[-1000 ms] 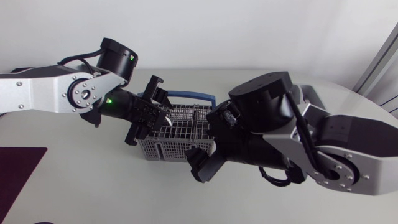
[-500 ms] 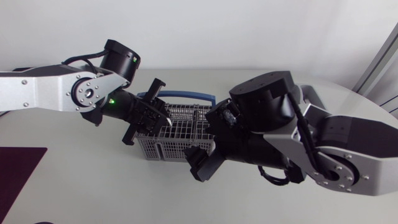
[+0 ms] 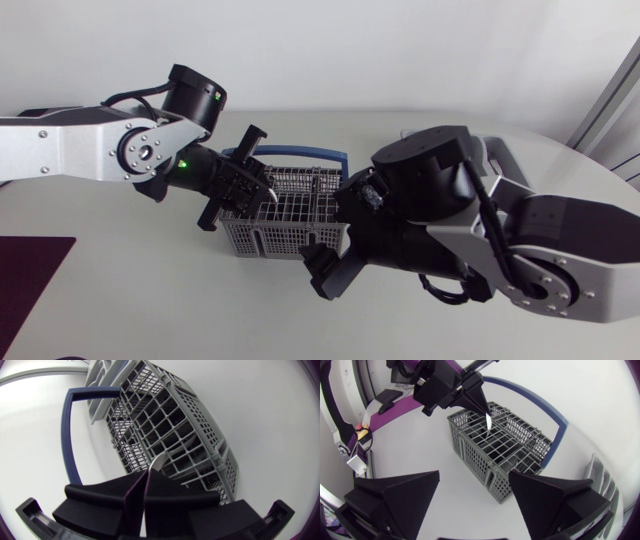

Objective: Unload the cutlery basket into the drawer organizer.

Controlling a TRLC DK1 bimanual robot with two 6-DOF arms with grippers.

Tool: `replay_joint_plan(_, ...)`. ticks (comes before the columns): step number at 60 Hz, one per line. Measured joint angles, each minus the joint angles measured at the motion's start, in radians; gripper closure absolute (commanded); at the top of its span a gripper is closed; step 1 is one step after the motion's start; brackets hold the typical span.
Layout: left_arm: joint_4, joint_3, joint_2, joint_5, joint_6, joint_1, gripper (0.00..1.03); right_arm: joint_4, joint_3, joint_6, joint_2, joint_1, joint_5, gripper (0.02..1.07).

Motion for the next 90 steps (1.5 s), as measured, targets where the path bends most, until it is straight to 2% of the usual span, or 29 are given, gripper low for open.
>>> replay_joint_plan(34, 0.014, -0.08, -0.235, -0.002, -0.023, -0.004, 0.83, 0.002, 0.0, -0.004, -0.035, 0.068, 0.048, 0.08)
replay_joint_plan(50, 0.018, -0.161, -0.384, -0.001, -0.049, -0.006, 0.83, 0.059, -0.036, -0.033, -0.046, 0.085, 0.087, 0.08)
replay_joint_plan(62, 0.076, -0.22, -0.43, -0.002, -0.053, -0.006, 0.83, 0.069, -0.043, -0.042, -0.046, 0.098, 0.102, 0.08)
replay_joint_plan(75, 0.15, -0.291, -0.463, -0.067, -0.052, -0.035, 0.83, 0.072, -0.043, -0.052, -0.046, 0.105, 0.117, 0.08)
replay_joint_plan(83, 0.157, -0.297, -0.463, -0.088, -0.051, -0.042, 0.83, 0.08, -0.043, -0.056, -0.046, 0.105, 0.117, 0.08)
replay_joint_plan(90, 0.148, -0.294, -0.463, -0.095, -0.048, -0.044, 0.83, 0.135, -0.044, -0.08, -0.041, 0.118, 0.117, 0.08)
